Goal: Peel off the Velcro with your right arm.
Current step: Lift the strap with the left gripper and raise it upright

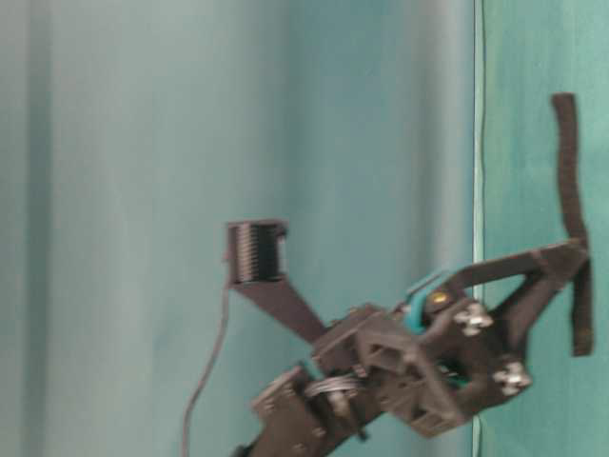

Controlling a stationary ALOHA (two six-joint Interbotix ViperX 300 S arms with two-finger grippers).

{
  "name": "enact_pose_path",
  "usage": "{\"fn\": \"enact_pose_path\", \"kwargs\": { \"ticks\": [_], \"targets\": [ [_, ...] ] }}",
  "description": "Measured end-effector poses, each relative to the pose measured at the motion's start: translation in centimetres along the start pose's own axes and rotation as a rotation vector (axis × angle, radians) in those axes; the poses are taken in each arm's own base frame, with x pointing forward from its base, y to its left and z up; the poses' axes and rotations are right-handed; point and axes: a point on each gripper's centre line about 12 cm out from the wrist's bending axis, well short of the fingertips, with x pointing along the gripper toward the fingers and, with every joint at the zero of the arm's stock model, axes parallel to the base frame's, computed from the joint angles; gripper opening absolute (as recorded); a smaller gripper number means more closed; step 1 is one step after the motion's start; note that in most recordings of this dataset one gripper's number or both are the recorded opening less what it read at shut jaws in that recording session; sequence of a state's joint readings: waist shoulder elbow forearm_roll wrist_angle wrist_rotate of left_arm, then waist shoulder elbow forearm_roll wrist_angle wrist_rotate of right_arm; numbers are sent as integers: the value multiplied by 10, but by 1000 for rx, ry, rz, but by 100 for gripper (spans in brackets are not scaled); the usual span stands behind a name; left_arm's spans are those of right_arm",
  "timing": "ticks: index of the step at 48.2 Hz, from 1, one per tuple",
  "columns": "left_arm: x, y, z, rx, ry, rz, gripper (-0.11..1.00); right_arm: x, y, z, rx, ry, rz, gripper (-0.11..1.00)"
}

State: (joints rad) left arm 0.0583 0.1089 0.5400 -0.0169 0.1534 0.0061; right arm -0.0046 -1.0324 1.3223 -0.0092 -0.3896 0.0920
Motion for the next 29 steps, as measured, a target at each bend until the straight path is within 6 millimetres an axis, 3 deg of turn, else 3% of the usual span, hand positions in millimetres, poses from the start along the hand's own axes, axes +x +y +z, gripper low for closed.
{"fn": "enact_pose_path", "kwargs": {
  "ticks": [16, 29],
  "targets": [
    [-48, -1, 29, 0, -90, -3, 10, 0, 0, 0, 0, 0, -2, 82],
    [-77, -3, 40, -1, -115, -8, 10, 0, 0, -1, 0, 3, 0, 82]
  ]
}}
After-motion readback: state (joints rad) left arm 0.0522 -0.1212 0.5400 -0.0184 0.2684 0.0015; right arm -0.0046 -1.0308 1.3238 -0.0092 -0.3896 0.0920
